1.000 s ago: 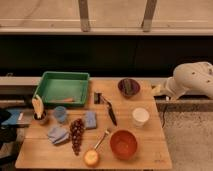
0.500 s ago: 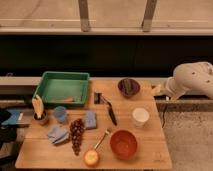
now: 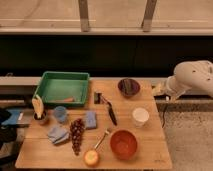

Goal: Wipe purple bowl with eraser

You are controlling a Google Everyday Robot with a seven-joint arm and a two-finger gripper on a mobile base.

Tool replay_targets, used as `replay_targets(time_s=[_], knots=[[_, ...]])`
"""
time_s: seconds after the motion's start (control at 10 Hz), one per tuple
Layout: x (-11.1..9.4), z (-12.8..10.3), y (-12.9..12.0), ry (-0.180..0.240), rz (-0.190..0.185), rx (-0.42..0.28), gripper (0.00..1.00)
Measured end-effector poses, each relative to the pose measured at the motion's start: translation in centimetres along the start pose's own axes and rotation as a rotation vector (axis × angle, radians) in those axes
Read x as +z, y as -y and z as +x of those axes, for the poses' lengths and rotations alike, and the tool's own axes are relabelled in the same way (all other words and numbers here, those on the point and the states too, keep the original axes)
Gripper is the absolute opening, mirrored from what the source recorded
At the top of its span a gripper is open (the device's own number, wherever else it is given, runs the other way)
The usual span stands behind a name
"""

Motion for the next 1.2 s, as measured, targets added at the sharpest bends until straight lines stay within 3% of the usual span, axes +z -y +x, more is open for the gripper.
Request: replay_targets(time_s=[0.1, 0.3, 0.5, 0.7, 0.9, 1.1, 1.2], knots=[[0.0, 0.0, -0.1, -0.007, -0.005, -0.010, 0.70], [-0.1, -0.1, -0.7, -0.008, -0.049, 0.007, 0.70], [-0.3, -0.6, -2.8, 0.032, -0.078, -0.024, 0.70], [0.4, -1.1, -5.4, 0.053, -0.091, -0.078, 0.70], [2.0, -1.5, -9.4, 0.047, -0.106, -0.155, 0.70], [2.8, -1.7, -11.7, 0.048, -0.123, -0.215, 0.70], [4.0, -2.3, -15.6, 0.082, -0.153, -0.318, 0.70]])
